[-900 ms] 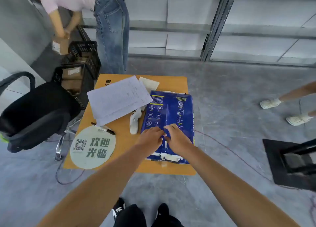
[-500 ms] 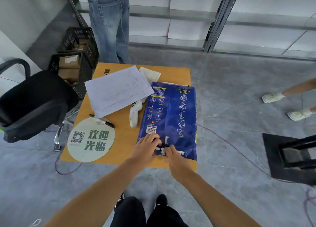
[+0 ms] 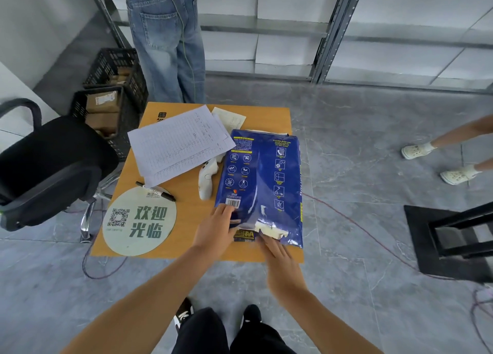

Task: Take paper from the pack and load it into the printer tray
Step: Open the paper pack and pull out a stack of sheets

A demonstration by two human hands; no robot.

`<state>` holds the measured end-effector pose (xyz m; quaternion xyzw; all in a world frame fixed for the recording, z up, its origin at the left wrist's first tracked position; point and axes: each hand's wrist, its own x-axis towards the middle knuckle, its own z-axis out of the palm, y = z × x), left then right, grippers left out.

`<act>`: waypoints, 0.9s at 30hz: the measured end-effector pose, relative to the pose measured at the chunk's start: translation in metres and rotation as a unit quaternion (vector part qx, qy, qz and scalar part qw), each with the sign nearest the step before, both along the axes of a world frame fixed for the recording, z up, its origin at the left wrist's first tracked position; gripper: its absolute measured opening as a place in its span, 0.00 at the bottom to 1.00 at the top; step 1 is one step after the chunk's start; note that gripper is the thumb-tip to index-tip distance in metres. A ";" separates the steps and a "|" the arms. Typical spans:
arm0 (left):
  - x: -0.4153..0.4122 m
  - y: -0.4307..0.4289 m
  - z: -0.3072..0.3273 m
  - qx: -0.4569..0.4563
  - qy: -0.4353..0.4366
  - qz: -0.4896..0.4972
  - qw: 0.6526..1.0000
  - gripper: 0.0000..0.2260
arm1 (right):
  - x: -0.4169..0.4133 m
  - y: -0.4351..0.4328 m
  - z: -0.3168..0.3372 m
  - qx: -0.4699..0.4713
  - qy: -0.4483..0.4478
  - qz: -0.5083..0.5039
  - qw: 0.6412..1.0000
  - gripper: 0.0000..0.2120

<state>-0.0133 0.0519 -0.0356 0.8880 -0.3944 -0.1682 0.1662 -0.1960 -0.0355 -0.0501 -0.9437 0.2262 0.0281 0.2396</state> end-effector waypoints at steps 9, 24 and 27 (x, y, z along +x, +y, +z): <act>0.019 0.004 0.022 -0.097 0.126 0.243 0.957 0.16 | 0.034 -0.013 0.012 0.051 0.072 -0.122 0.989 0.31; 0.050 0.015 0.025 0.079 -0.220 0.113 0.966 0.28 | 0.029 -0.045 0.023 0.213 0.011 -0.405 0.889 0.16; 0.044 0.015 0.019 0.080 -0.240 0.061 0.966 0.35 | 0.026 -0.060 0.022 0.243 -0.005 -0.419 0.875 0.09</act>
